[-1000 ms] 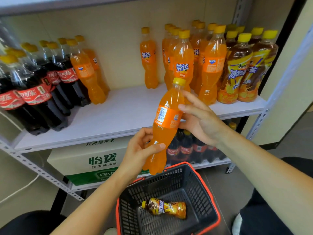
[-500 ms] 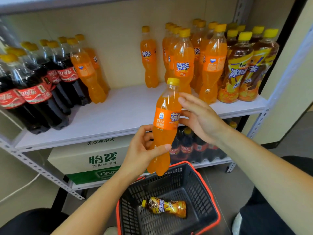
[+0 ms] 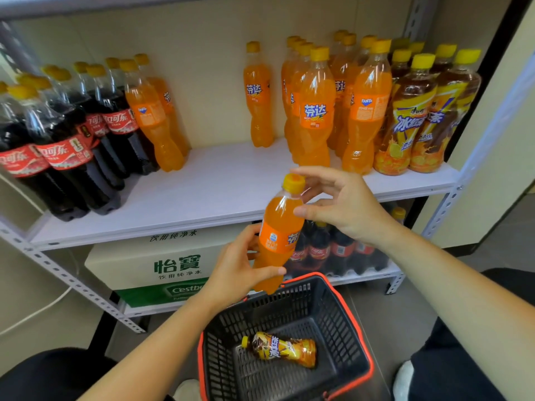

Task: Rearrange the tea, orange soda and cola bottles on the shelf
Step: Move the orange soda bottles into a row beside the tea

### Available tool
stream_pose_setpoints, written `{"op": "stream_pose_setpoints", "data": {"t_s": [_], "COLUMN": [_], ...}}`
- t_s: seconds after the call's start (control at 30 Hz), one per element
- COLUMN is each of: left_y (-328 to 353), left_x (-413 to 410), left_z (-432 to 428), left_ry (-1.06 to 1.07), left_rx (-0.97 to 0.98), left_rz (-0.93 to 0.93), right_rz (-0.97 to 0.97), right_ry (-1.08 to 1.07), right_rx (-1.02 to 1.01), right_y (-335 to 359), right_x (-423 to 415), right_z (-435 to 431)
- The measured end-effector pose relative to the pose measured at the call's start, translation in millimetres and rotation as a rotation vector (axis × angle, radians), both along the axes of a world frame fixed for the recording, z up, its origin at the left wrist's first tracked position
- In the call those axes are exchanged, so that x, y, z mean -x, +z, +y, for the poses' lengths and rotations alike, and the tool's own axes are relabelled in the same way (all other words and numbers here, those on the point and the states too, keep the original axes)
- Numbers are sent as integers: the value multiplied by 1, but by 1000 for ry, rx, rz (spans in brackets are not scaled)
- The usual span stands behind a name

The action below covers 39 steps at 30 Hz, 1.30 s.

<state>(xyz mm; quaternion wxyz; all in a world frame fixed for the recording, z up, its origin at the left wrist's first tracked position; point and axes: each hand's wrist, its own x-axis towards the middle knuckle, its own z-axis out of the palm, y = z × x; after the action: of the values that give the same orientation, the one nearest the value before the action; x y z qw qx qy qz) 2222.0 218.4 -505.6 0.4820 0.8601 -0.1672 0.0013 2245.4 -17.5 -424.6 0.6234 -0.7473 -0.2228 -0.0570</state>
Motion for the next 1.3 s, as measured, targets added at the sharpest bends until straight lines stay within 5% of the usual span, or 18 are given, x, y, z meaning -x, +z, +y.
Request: {"op": "stream_pose_setpoints", "data": {"t_s": [0.37, 0.6, 0.8, 1.13, 1.3], "left_y": [-21, -23, -26, -15, 2], "left_x": [3, 1, -3, 2, 0], "left_z": [8, 3, 3, -6, -7], "left_ry": [29, 33, -17, -119, -104], "left_rx": [-260, -282, -90, 179, 311], "left_rz": [-133, -163, 36, 204, 227], "right_rz": [-218, -164, 15, -60, -12], "right_ry": [-27, 0, 182, -97, -171], "right_rx": [159, 102, 118, -165, -11], "right_y": [-10, -10, -8, -17, -23], "right_x": [22, 24, 19, 12, 7], "right_z": [-11, -8, -14, -6, -10]}}
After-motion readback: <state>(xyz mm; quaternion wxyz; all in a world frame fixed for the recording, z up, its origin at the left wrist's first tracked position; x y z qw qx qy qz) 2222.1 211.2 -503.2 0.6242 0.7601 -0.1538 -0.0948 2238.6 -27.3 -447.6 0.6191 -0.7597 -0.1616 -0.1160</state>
